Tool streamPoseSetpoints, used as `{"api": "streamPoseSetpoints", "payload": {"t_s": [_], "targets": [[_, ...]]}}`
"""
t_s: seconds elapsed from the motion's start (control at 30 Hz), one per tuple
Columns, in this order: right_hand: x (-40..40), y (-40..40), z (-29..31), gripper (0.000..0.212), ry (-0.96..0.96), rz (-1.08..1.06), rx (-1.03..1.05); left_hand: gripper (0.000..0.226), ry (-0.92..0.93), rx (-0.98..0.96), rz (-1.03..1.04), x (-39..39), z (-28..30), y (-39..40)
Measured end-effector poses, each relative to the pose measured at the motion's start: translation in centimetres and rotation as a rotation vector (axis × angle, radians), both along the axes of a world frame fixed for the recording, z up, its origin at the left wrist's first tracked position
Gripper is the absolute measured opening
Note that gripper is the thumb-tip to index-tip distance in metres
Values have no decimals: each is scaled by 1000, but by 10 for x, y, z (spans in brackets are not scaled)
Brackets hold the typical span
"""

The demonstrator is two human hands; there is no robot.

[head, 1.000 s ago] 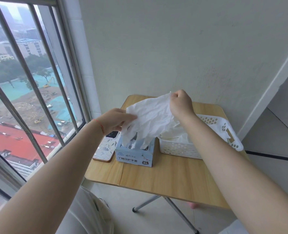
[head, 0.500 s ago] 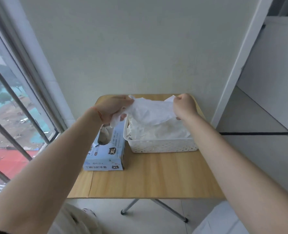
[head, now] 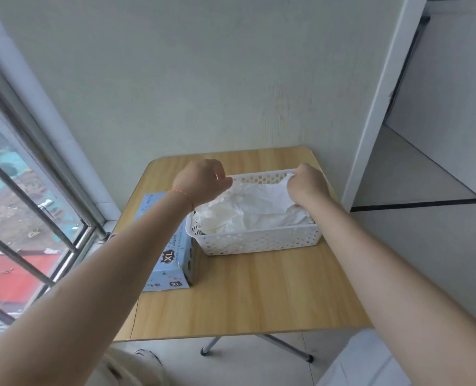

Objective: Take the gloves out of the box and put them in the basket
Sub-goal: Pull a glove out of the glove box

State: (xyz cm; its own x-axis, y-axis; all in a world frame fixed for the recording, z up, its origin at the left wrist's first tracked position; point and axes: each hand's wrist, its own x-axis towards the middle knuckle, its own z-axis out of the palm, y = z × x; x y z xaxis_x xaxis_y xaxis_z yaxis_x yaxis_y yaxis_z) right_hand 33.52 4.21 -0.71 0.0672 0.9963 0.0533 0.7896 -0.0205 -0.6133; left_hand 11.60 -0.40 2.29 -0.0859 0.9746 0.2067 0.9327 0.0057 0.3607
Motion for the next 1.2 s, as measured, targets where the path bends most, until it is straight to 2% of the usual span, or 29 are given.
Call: {"api": "streamPoseSetpoints", "payload": {"t_s": [0.17,0.23,0.33,0.43,0.47,0.53,0.6,0.67,0.8,0.83,0.9,0.97,1.0,1.1,1.17,1.2], "targets": [[-3,0,3,11,20,10,49,22,29,-269,-135,-7,0,-12],[-4,1,3,10,41,11,47,23,66,-303,-162,-10,-2,-16],[-4,2,2,11,60,12,37,11,42,-270,-134,-14,-6,-13],[-4,4,2,19,35,5,44,30,-103,-314,-83,-12,4,-12],[-3,6,3,24,12,2,49,35,-205,-332,-77,-11,10,-13],[-2,7,4,27,-50,-1,52,25,-485,-384,-83,-8,20,-17],[0,7,6,24,-134,-6,53,22,-604,-441,-72,-7,26,-19],[2,5,7,22,-227,-8,64,23,-524,-518,-47,-7,25,-17],[1,-2,5,21,-425,42,75,27,-22,-614,-12,-6,16,-12],[1,-3,4,22,-459,53,85,27,72,-559,-14,-6,12,-10],[0,-5,1,27,-506,72,107,22,197,-319,31,-3,6,-12],[-1,-6,-1,30,-533,81,120,16,191,-63,37,10,4,-20],[-2,-7,-2,30,-539,84,125,22,166,-10,1,16,4,-24],[-1,-8,-2,30,-548,93,136,42,217,-185,-98,28,6,-30],[-1,-8,0,30,-551,100,148,42,289,-276,-96,27,5,-29],[0,-8,0,30,-552,101,152,41,266,-300,-97,26,7,-28]]}}
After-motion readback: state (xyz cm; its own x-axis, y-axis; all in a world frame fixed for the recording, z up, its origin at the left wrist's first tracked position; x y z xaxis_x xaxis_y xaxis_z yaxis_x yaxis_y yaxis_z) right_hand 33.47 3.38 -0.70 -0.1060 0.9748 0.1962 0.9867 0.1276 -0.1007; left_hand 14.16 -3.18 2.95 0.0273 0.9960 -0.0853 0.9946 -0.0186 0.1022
